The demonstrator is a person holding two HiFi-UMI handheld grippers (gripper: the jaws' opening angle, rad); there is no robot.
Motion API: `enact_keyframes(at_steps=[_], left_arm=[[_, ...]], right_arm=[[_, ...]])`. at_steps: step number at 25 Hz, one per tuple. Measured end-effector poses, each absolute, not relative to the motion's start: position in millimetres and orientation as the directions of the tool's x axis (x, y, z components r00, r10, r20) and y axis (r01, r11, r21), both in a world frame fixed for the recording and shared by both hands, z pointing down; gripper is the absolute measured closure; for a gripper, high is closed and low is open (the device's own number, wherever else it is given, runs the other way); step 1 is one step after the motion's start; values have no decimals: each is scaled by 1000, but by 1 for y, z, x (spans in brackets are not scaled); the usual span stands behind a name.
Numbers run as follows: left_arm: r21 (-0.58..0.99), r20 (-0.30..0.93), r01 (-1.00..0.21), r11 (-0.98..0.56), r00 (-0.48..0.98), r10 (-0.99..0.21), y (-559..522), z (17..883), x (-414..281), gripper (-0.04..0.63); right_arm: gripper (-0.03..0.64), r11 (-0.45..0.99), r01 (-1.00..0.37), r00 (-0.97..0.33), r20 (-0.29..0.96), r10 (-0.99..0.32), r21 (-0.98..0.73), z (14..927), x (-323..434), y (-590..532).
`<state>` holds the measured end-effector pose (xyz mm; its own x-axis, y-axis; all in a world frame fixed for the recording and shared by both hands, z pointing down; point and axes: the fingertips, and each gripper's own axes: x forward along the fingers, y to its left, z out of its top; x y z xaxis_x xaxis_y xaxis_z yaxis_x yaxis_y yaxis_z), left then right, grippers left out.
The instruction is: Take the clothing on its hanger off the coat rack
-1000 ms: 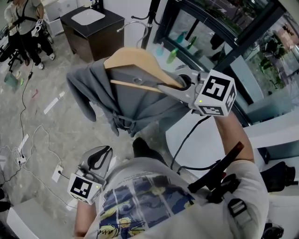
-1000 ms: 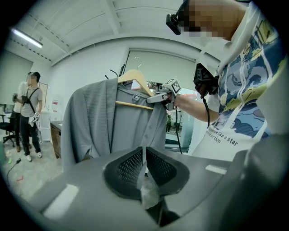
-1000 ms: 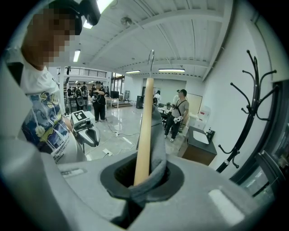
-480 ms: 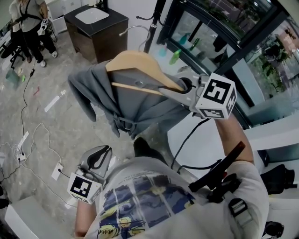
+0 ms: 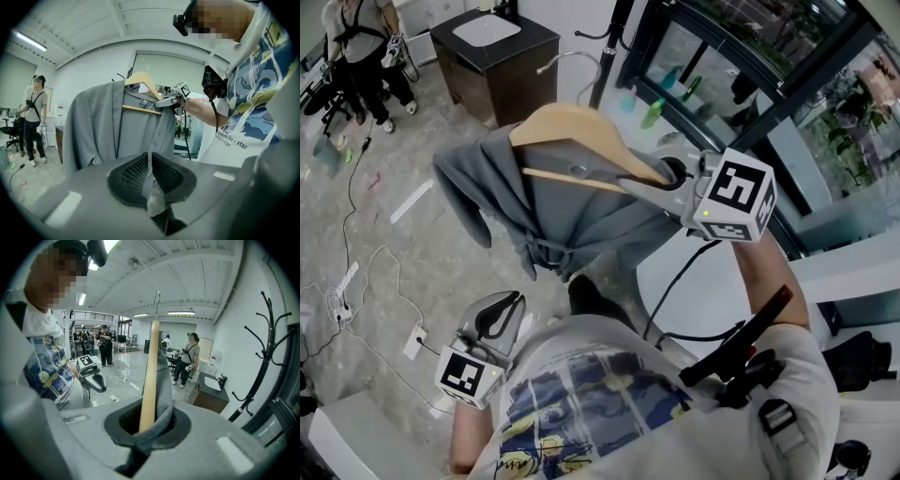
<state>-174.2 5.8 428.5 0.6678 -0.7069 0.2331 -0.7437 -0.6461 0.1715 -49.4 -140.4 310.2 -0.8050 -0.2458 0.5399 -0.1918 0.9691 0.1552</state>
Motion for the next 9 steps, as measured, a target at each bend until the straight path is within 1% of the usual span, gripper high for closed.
enact_keyframes(at_steps=[9], left_arm=[[172, 239, -745, -645, 667, -706, 12, 430, -174, 565]], right_arm=[[611, 968, -192, -803, 542, -249, 159, 314, -47, -138]])
